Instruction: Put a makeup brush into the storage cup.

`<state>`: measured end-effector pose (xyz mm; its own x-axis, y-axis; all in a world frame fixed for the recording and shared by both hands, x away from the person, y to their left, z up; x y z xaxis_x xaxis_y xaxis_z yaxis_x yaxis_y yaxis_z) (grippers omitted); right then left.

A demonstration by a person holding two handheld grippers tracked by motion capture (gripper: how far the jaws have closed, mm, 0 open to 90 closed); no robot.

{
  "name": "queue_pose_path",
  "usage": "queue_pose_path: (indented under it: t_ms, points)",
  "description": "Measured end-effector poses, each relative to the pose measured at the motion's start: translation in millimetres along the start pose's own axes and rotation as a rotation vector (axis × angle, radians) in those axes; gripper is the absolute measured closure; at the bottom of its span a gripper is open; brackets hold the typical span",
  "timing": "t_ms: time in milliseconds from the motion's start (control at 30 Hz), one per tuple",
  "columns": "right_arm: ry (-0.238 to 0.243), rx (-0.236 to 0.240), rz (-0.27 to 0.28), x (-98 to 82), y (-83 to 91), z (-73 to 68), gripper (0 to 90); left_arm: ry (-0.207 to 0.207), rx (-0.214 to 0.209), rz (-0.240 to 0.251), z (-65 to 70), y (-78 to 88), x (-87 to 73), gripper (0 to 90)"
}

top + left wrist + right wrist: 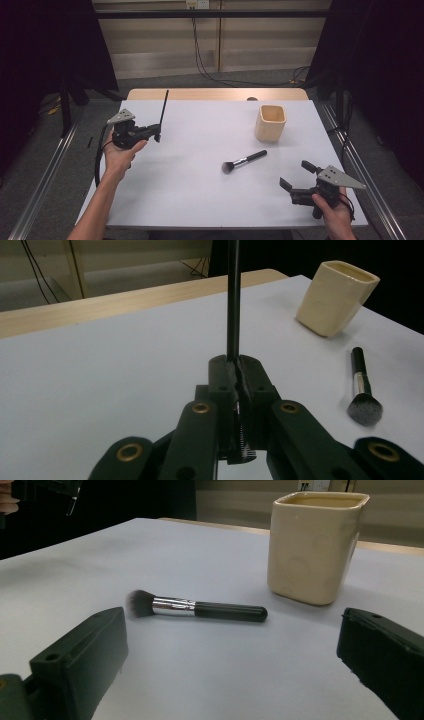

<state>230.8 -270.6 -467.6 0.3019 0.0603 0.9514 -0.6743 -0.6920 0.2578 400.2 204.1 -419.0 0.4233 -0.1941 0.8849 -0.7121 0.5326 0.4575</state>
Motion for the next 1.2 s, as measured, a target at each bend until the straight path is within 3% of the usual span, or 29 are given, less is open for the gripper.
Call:
queue_pose_path:
  t_ms: [167, 400, 500, 600, 733, 900, 1200]
  points:
    - [-0.001, 0.000, 0.001, 0.1, -0.3, -0.1, 0.0, -0.031, -0.031, -0.002, 8.6, 10.2, -2.5, 85.7]
    - [0.000, -0.001, 0.003, 0.1, -0.1, -0.1, 0.0, -0.035, -0.061, -0.001, 17.4, 13.8, -8.7, 85.7]
    - [-0.002, -0.001, 0.001, 0.1, -0.4, 0.1, 0.0, -0.030, -0.098, 0.015, 28.0, 16.8, -10.8, 85.6]
    - [-0.002, 0.000, 0.001, 0.1, -1.0, 0.0, 0.0, -0.035, -0.111, -0.001, 34.4, 14.7, -16.1, 85.6]
    - [0.000, 0.006, 0.003, 0.4, -0.6, -0.9, 0.0, -0.059, -0.136, -0.020, 43.8, 13.7, -20.6, 85.6]
    - [0.003, 0.013, 0.002, 0.3, -0.6, -1.4, 0.0, -0.072, -0.178, -0.010, 54.2, 16.1, -19.4, 85.6]
    - [0.004, 0.014, 0.003, 0.8, -0.6, -2.7, 0.0, -0.119, -0.217, -0.025, 71.5, 16.5, -21.5, 85.6]
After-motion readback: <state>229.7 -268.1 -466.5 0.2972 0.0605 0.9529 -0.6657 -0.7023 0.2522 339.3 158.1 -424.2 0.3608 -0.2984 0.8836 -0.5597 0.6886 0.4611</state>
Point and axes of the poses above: each handheld gripper's, and its own axes: y roughly backward along the jaws, x roughly out of its top, z roughly to its right, the point moved 4 cm from there along -y, roughly forward along the jaws, and after that the axes turned 14 degrees about x, right-handed, at the moved point
